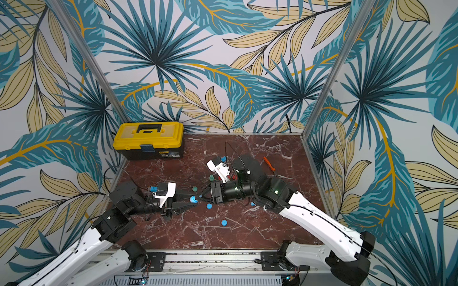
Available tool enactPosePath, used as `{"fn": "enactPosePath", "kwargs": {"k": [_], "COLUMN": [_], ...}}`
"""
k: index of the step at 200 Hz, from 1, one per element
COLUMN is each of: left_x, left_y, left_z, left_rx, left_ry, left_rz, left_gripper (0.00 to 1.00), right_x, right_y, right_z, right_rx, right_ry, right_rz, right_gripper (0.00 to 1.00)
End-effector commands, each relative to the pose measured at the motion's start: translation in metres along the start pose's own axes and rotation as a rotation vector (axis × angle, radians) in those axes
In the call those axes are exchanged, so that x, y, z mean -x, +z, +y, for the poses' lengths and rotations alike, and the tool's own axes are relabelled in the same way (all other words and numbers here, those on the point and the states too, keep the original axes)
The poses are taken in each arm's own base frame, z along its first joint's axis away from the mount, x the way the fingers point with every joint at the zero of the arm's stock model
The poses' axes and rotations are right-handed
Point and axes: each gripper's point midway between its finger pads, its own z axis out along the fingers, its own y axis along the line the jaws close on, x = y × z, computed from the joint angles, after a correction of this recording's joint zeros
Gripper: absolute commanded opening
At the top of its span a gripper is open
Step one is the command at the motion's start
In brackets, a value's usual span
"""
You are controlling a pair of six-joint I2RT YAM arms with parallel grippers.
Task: Close the stamp cap
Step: Pick up the stamp from the center of the board.
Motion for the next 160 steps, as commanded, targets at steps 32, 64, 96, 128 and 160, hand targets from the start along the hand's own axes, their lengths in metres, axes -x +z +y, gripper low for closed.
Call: {"fn": "enactPosePath", "kwargs": {"k": [32,64,96,128,160], "left_x": [0.001,0.001,0.002,0.001,-0.019], "left_y": [-0.001,-0.001,-0.004,-0.014,-0.025], "left_z": [-0.008,-0.009,0.002,0.028,0.061], "left_rx": [-0.045,-0.052,0.030,0.213,0.394], "left_ry": [0.015,0.012,0.015,-0.013,-0.088], "left_rz": [-0.010,-0.008,-0.014,0.018,0.193], "left_gripper": [0.11,0.12,0.62,0.79,0.80], "right_x": [-0.011,-0.013,-0.010,0.006,0.025], "right_y": [0.011,0.013,0.013,0.000,-0.019], "right_z": [-0.001,-0.003,-0.009,-0.039,-0.089], "right_rx": [0.037,0.024,-0.006,-0.141,-0.344], "right_ry": [0.017,0.004,-0.013,-0.011,0.013], "right_rz": [0.098,0.121,0.101,0.009,-0.082], "right_gripper": [0.26,0.17,0.11,0.09,0.09]}}
